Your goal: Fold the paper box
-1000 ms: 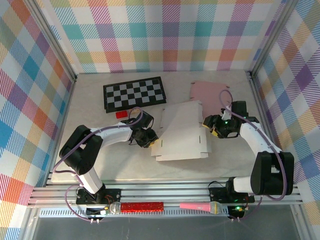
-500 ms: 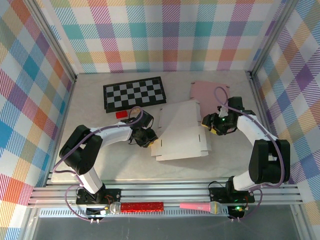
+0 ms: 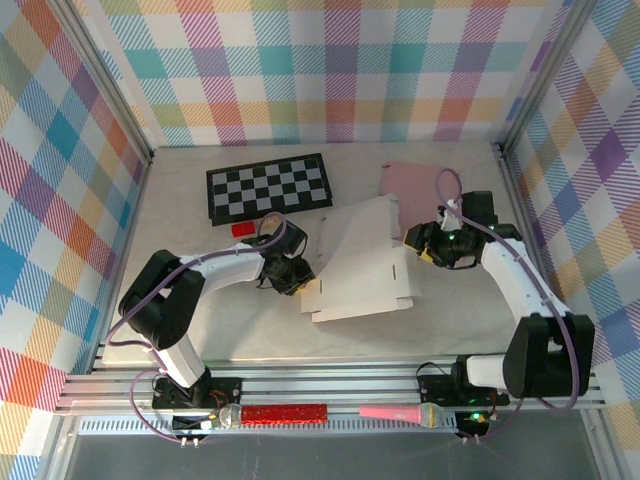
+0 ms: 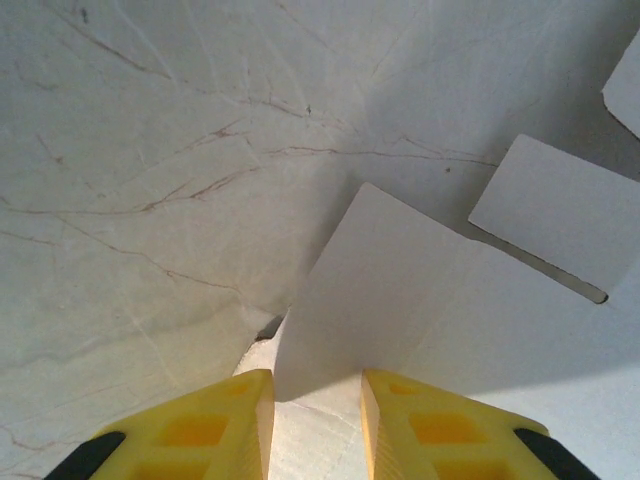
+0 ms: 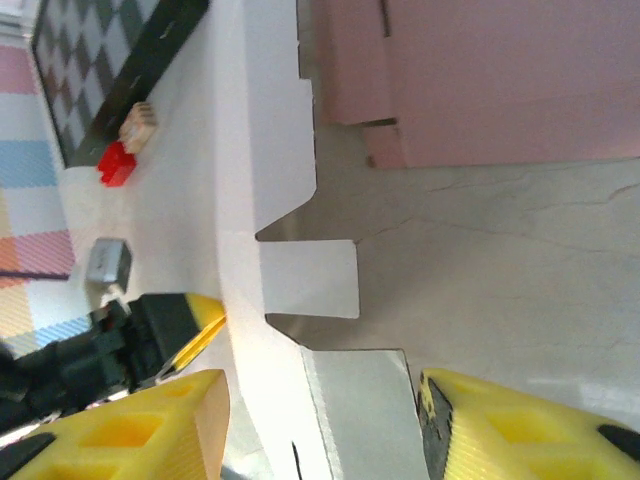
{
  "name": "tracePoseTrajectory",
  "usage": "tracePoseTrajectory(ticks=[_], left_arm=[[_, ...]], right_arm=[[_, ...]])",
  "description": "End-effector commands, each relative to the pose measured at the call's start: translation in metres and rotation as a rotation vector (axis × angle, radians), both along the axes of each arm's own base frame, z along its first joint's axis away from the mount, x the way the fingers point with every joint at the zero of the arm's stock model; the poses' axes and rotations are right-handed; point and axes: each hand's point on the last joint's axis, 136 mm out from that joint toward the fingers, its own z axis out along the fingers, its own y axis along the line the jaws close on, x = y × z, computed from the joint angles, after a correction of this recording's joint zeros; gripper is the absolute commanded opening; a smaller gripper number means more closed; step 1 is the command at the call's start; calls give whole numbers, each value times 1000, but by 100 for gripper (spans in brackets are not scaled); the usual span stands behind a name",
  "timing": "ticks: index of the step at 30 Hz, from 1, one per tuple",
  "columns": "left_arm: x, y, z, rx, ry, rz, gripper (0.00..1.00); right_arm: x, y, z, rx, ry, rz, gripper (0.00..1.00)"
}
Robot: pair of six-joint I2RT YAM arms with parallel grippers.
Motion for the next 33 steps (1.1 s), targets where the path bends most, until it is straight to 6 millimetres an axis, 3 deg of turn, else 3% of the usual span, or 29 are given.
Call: tracePoseTrajectory(ticks=[1, 6, 12, 15, 18, 26, 29, 33], left_arm=[[1, 8, -4, 48, 14, -2, 29], [3, 10, -5, 71, 17, -15, 29], [-1, 37, 1, 204, 24, -9, 33], [1, 43, 17, 198, -14, 2, 49], [5, 40, 39, 164, -71, -7, 58], [-7, 62, 84, 239, -153, -76, 67], [-18, 52, 104, 225, -214, -177, 68], [-48, 12, 139, 161, -374, -383, 68]], right_arm=[[-21, 15, 9, 47, 35, 32, 52], [-35, 20, 10, 80, 43, 50, 53], [-44, 25, 15, 118, 47, 69, 51], [-42, 28, 15, 152, 55, 58, 45], [-36, 35, 18, 188, 58, 48, 41], [-23, 46, 28, 244, 55, 26, 26], [-20, 54, 31, 264, 59, 33, 19], [-16, 62, 37, 264, 53, 32, 18]])
